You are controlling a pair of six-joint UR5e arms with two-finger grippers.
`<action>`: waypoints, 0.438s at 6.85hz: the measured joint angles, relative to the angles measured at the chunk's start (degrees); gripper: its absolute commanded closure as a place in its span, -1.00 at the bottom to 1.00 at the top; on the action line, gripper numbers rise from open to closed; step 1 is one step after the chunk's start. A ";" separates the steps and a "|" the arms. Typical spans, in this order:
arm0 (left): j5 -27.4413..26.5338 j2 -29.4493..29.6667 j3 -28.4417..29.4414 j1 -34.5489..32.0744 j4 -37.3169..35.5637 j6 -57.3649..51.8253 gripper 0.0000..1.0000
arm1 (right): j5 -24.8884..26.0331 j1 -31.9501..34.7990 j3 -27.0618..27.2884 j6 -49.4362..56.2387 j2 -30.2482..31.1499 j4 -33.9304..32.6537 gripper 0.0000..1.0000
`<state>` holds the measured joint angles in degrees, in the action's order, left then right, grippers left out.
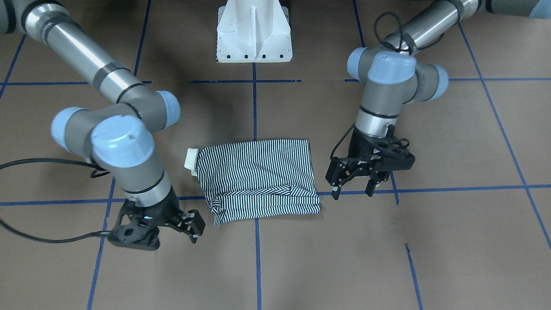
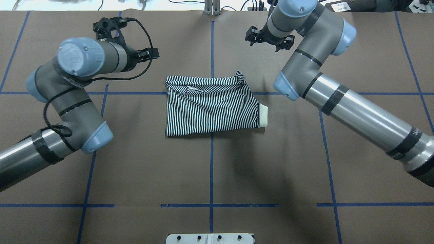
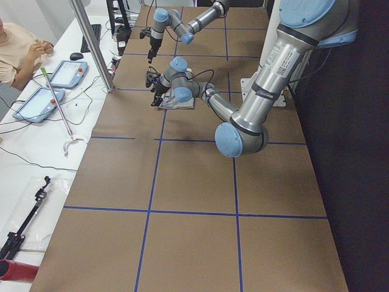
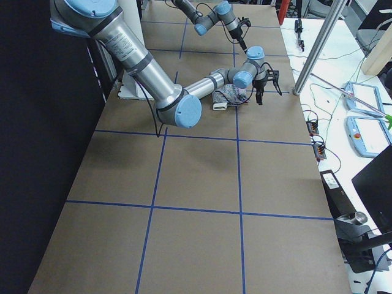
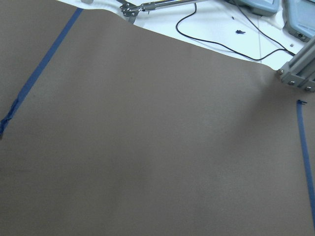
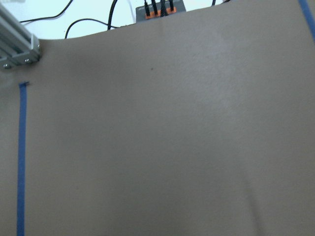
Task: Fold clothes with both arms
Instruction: 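Release the shirt and raise both grippers away from it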
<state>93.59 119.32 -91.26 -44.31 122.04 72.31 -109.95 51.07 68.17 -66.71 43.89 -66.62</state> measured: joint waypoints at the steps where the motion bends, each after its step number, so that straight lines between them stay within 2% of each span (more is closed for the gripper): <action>1: 3.71 -3.45 -3.73 -2.79 -0.08 -4.66 -1.00 | -3.24 3.48 2.12 3.78 2.60 -0.01 -1.00; 3: 10.98 -11.54 -8.41 -11.69 -0.07 -19.49 -1.00 | -13.18 13.53 6.58 16.01 10.19 -0.06 -1.00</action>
<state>104.56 107.78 -99.67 -56.00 121.97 52.82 -123.12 64.60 74.76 -50.71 54.08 -66.68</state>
